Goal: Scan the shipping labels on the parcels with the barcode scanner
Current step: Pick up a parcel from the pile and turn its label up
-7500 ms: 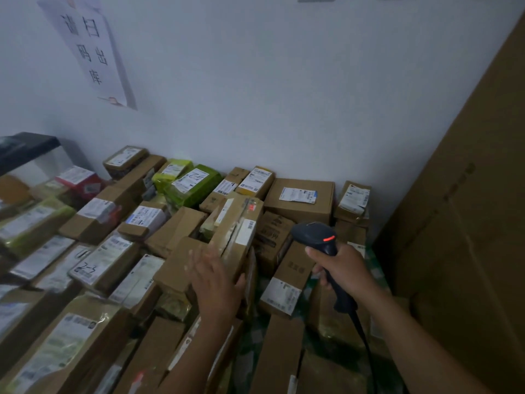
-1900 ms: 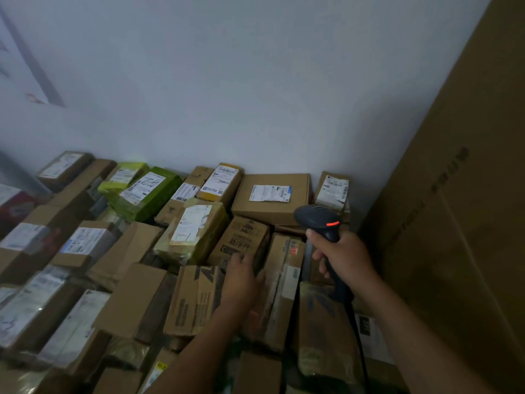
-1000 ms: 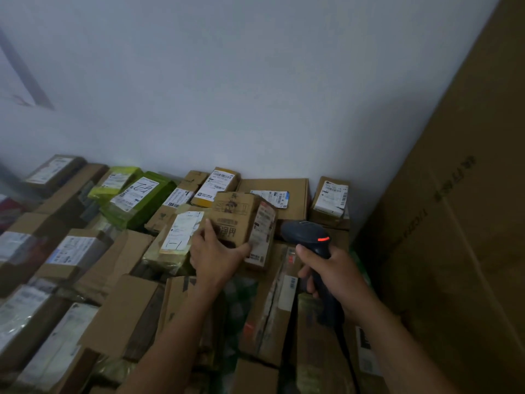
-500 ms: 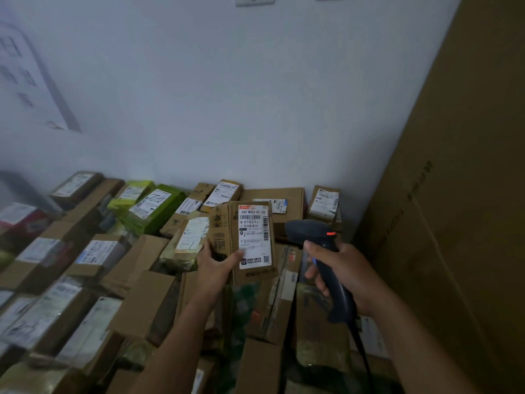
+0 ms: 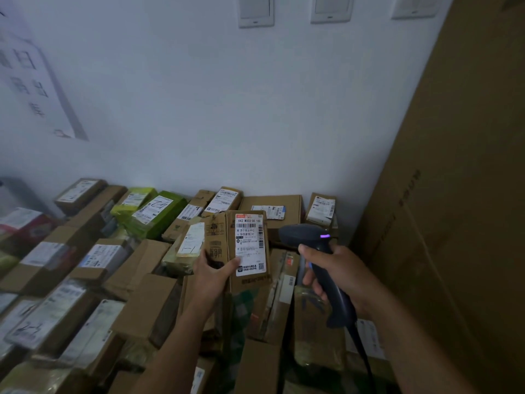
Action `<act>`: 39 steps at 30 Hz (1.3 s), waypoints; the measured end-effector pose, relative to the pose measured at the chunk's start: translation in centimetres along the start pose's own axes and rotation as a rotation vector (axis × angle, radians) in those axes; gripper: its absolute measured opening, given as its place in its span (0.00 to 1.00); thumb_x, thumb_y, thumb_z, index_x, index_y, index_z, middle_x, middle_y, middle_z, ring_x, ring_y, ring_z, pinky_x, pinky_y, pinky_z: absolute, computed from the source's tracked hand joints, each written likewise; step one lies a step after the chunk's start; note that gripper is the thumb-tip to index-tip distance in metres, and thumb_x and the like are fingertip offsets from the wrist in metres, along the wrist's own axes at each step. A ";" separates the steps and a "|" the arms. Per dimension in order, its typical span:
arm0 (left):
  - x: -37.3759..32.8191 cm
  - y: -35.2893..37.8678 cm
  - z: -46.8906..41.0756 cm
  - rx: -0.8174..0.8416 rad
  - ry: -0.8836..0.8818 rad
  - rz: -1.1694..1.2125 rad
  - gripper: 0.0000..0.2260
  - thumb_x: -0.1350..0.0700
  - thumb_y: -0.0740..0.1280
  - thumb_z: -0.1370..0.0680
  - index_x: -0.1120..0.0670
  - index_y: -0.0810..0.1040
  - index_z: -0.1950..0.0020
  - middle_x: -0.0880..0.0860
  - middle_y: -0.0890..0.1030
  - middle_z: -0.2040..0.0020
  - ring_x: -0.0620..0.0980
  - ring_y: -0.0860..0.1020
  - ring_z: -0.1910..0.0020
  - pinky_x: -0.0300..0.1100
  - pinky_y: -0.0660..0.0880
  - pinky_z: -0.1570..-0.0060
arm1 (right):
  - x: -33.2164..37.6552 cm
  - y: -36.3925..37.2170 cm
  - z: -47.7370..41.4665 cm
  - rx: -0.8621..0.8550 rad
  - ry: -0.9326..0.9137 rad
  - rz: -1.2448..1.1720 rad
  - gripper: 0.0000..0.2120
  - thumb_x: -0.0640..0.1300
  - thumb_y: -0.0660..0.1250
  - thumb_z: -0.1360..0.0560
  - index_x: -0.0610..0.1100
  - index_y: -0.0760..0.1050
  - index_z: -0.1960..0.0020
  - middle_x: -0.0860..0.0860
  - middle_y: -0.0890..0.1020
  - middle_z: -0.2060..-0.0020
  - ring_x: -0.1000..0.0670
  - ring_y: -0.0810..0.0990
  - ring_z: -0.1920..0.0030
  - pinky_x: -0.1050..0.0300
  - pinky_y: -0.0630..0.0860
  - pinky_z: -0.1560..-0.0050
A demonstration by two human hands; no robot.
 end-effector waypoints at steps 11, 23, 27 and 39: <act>-2.6 1.7 0.0 -0.140 0.070 -0.382 0.49 0.37 0.78 0.37 0.51 0.56 0.25 0.54 0.61 0.27 0.57 0.63 0.28 0.60 0.69 0.32 | -1.0 -0.3 -2.3 -0.076 0.007 0.017 0.17 0.52 0.69 0.24 0.37 0.78 0.56 0.41 0.82 0.67 0.49 0.76 0.76 0.60 0.73 0.75; -1.2 7.9 -4.4 -0.204 0.077 -0.974 0.54 0.33 0.69 0.32 0.59 0.44 0.21 0.61 0.54 0.24 0.62 0.55 0.25 0.58 0.53 0.26 | -4.7 -1.7 -7.5 -0.144 0.084 0.026 0.12 0.50 0.69 0.24 0.42 0.79 0.59 0.40 0.81 0.67 0.49 0.75 0.75 0.59 0.71 0.74; 1.4 8.7 -6.0 -0.164 0.006 -0.949 0.56 0.28 0.66 0.33 0.59 0.44 0.21 0.61 0.54 0.25 0.63 0.56 0.26 0.58 0.52 0.26 | -6.1 -1.2 -8.5 -0.135 0.113 0.018 0.11 0.49 0.70 0.24 0.41 0.77 0.58 0.41 0.80 0.69 0.48 0.74 0.76 0.59 0.71 0.75; 4.5 9.5 -7.2 0.054 -0.106 -0.955 0.47 0.32 0.63 0.26 0.56 0.43 0.20 0.65 0.46 0.22 0.65 0.47 0.23 0.59 0.47 0.25 | -7.6 -0.5 -7.2 -0.075 0.149 0.111 0.11 0.48 0.69 0.23 0.39 0.78 0.55 0.44 0.80 0.68 0.51 0.76 0.76 0.59 0.73 0.74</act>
Point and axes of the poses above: each hand's wrist, its own z-axis away from the middle knuckle, its own y-axis out of the palm, x = y × z, the point moved 4 cm from there along -z, towards the middle knuckle
